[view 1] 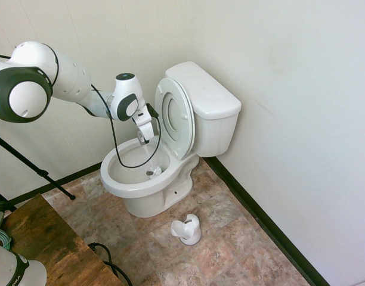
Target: Clean the toilet
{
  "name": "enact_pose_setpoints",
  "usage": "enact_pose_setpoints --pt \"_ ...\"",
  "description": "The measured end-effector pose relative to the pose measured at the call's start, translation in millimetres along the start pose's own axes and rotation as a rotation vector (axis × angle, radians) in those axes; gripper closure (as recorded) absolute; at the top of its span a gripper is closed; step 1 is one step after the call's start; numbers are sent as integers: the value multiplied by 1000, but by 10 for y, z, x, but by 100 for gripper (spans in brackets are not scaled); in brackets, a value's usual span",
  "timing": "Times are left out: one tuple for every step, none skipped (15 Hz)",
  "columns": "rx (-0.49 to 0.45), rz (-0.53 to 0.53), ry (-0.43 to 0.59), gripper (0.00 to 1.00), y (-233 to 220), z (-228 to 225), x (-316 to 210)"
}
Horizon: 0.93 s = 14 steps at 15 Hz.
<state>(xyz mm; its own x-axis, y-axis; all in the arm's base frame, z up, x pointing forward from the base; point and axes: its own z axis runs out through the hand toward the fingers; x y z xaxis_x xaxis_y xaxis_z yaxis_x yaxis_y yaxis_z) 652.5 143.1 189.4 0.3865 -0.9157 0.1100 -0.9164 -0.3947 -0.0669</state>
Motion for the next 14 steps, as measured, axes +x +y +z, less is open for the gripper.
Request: enact_pose_setpoints --pt "-4 -6 2 100 -119 19 -27" --pt "-7 -12 5 100 -237 37 -50" --pt "-7 -17 8 100 -359 45 -71" --pt "-6 -20 11 100 -473 32 -89" --pt "-3 -22 14 100 -578 9 -102" --pt "-2 -24 17 100 -671 -8 -112" --pt "-2 -27 20 100 -749 -10 -129" --pt "-1 -31 21 100 -816 -5 -160" --pt "-1 -39 23 100 -872 10 -218" --pt "-1 -48 23 100 -919 29 -301" --pt "1 -56 24 100 -964 40 -393" --pt "5 -63 24 100 -996 50 -485" --pt "9 -69 23 100 -1016 46 -557" --pt "13 -73 23 100 -1024 30 -595"
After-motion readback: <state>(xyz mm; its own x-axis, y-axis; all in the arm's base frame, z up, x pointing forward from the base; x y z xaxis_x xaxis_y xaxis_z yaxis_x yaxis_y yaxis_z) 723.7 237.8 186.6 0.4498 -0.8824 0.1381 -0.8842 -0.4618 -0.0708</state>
